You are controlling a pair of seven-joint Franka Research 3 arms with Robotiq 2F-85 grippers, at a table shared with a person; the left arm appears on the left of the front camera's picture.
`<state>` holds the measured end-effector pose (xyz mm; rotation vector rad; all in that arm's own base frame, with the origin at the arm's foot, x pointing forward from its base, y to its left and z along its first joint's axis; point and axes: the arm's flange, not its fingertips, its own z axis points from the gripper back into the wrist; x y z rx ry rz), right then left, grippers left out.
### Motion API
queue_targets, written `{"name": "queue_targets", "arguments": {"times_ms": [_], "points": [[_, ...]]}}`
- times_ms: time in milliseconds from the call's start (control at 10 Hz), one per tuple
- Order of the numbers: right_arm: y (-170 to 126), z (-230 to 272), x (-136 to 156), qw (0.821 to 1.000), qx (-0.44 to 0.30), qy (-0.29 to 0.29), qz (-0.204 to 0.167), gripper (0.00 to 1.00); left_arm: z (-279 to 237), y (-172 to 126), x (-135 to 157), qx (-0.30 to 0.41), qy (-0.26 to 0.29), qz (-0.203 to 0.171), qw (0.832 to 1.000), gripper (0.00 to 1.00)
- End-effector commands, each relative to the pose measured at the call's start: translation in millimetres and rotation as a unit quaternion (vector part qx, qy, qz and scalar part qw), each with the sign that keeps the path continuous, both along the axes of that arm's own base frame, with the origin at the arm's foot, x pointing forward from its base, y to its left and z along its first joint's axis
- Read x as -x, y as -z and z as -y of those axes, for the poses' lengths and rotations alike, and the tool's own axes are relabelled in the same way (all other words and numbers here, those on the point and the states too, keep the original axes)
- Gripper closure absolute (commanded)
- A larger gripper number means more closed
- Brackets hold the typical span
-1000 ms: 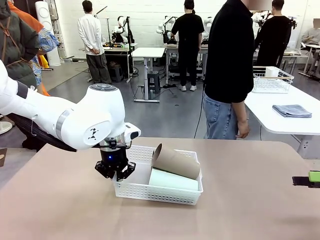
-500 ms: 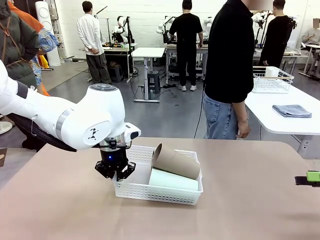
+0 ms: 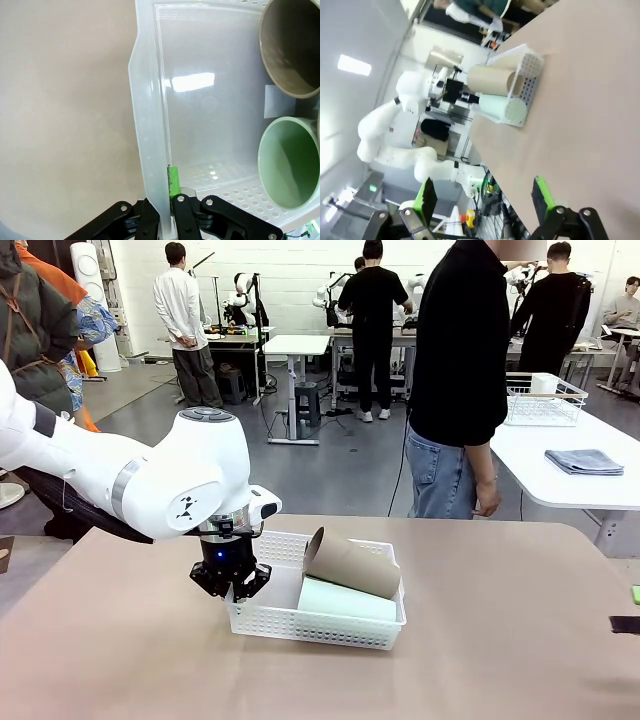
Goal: Clean and organize the cups into the basket.
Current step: Move the Organizing basket back to the left side of the table.
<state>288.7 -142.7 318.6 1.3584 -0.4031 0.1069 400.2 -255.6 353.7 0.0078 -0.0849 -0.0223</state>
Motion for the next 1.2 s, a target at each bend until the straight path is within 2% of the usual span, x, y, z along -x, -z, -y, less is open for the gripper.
{"name": "queue_targets", "arguments": {"times_ms": [0,200,400,500,900,1000,1100], "points": [[-10,29,10,0.999,-0.043,0.010,-0.001,0.00,0,-2,1,0.000,-0.001,0.006,1.000,1.00],[-10,40,14,0.996,-0.088,0.017,0.025,0.00,0,-2,1,0.000,-0.001,0.006,1.000,1.00],[-10,43,9,0.992,-0.099,0.056,0.053,0.00,0,-2,1,0.000,-0.001,0.006,1.000,1.00],[-14,38,18,0.997,-0.075,0.027,0.017,0.00,0,-2,1,0.000,-0.001,0.006,1.000,1.00],[-14,38,18,0.997,-0.075,0.027,0.017,0.00,0,-2,1,0.000,-0.001,0.006,1.000,1.00],[-14,38,18,0.997,-0.075,0.027,0.017,0.00,0,0,0,0.000,0.000,0.000,1.000,0.96],[-14,38,18,0.997,-0.075,0.027,0.017,0.00,-28,7,-9,0.017,-0.011,-0.039,0.999,0.96]]}}
